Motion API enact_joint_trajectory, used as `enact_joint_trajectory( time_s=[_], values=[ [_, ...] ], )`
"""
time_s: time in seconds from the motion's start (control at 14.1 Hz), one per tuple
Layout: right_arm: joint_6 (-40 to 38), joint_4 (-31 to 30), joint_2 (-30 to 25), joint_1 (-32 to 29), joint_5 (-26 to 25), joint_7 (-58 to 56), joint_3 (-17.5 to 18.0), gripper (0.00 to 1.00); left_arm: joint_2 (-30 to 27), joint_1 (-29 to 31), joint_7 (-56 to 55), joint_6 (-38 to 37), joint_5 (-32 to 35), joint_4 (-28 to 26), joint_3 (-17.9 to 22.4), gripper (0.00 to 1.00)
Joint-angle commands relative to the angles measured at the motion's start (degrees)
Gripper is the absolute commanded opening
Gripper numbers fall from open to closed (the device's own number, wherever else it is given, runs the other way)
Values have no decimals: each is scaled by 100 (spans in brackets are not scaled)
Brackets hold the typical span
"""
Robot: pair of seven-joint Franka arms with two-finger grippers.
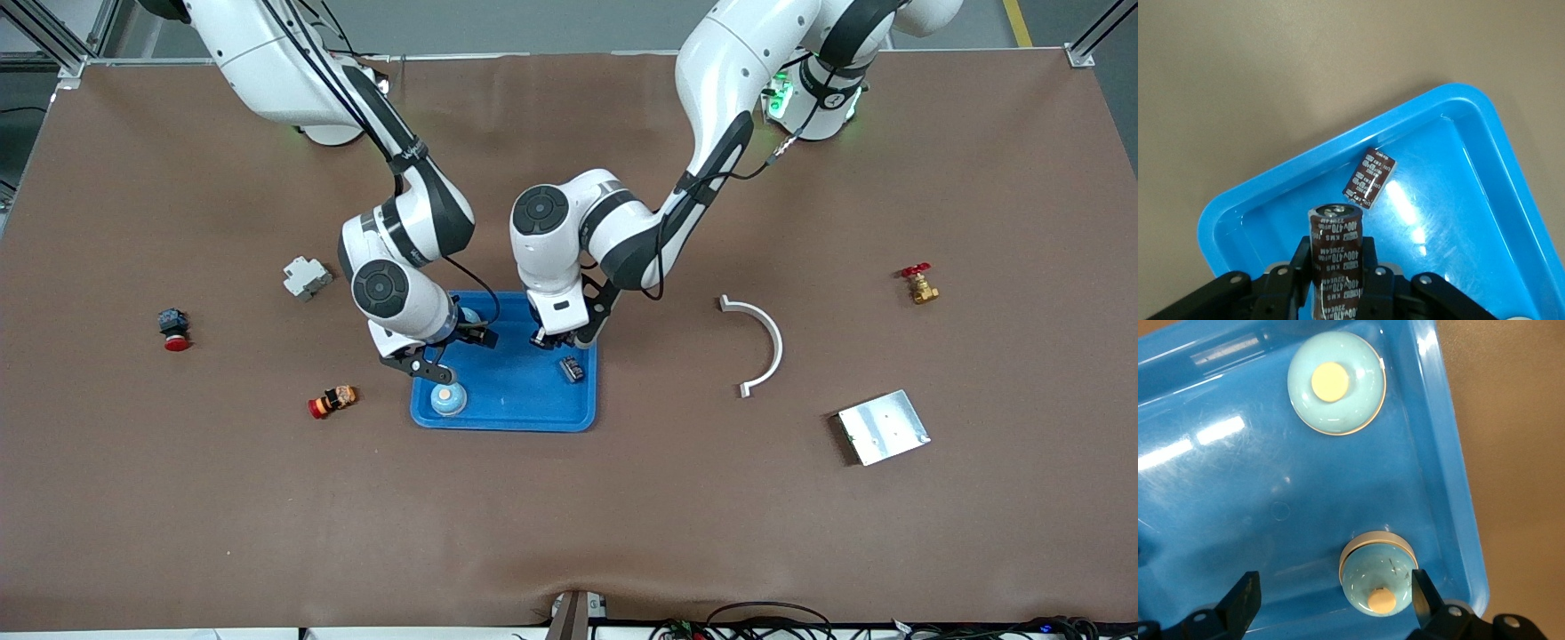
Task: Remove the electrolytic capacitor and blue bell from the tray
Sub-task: 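Lift the capacitor with the left gripper while the right gripper grasps the bell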
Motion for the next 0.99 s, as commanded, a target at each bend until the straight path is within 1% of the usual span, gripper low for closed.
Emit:
enact_joint_trajectory(
  time_s=[0.0,0.21,0.5,0.71,0.92],
  values=[
    [66,-364,-13,-60,41,-11,-22,100,-854,1206,2622,293,-63,-1221,-742,0],
    [76,-366,-4,-61,40,-12,-22,100,-625,1033,2163,306,-47,-1084,-732,0],
    [76,-366,-4,-61,40,-12,-22,100,-580,980,1943,350,-38,-1075,-714,0],
    [119,-366,48,-18,49,66,-22,100,-598,988,1951,350,-47,-1075,-723,0],
    [146,-358,93,18,67,93,-14,100,-729,1085,2256,350,15,-1075,-714,0]
  ],
)
